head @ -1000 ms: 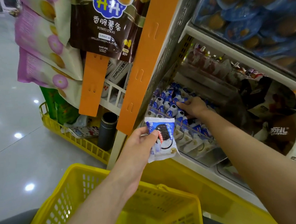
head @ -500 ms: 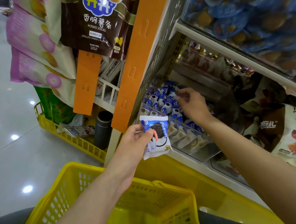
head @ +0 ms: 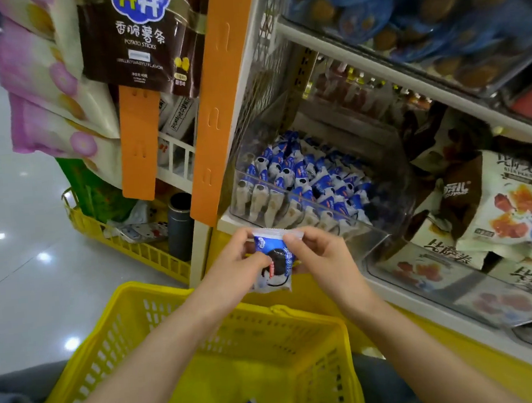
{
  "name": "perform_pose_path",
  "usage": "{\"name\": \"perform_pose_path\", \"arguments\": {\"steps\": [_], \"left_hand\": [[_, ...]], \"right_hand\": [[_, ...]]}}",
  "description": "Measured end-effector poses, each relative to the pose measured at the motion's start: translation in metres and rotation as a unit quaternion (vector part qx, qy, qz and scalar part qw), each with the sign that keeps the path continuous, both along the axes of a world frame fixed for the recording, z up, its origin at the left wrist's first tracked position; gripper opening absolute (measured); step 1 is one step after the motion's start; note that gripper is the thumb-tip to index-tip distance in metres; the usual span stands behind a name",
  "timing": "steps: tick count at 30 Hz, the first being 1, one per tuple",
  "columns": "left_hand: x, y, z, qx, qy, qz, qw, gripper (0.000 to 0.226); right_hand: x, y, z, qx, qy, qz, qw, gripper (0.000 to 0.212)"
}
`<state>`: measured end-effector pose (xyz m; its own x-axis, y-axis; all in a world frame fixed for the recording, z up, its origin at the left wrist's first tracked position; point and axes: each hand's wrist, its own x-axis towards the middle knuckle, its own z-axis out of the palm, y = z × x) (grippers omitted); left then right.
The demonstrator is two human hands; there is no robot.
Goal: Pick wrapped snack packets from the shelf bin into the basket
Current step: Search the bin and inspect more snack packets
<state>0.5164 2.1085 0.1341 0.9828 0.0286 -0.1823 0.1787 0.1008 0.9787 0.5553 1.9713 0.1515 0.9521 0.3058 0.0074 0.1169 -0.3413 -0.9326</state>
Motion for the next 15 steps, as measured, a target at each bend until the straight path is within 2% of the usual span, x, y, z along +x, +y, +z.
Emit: {"name": "perform_pose_path", "arguments": {"steps": [3, 5, 8, 12, 14, 15], "left_hand": [[-0.004, -0.003, -0.005, -0.029, -0.013, -0.007, 0.999, 0.014], [-0.004, -0.004, -0.008, -0.012, -0.017, 0.010, 1.000, 0.015], [-0.001, -0.005, -0.014, 0.049, -0.027, 0.050, 0.997, 0.019], [0.002, -0.007, -0.019, 0.046, -0.015, 0.059, 0.997, 0.024], [0.002, -0.009, -0.022, 0.024, 0.005, 0.057, 0.998, 0.025], [0.002, -0.009, -0.022, 0.010, 0.014, 0.055, 0.998, 0.025]], "right_hand": [[-0.004, -0.003, -0.012, 0.044, 0.023, -0.013, 0.999, 0.014], [-0.005, -0.003, -0.016, 0.039, 0.007, -0.009, 0.999, 0.015], [-0.006, -0.004, -0.019, -0.056, -0.104, 0.005, 0.993, 0.009], [-0.007, -0.007, -0.019, -0.145, -0.249, 0.030, 0.957, 0.006], [-0.007, -0.009, -0.019, -0.174, -0.278, 0.044, 0.944, 0.007], [-0.007, -0.010, -0.019, -0.169, -0.267, 0.039, 0.948, 0.006]]}}
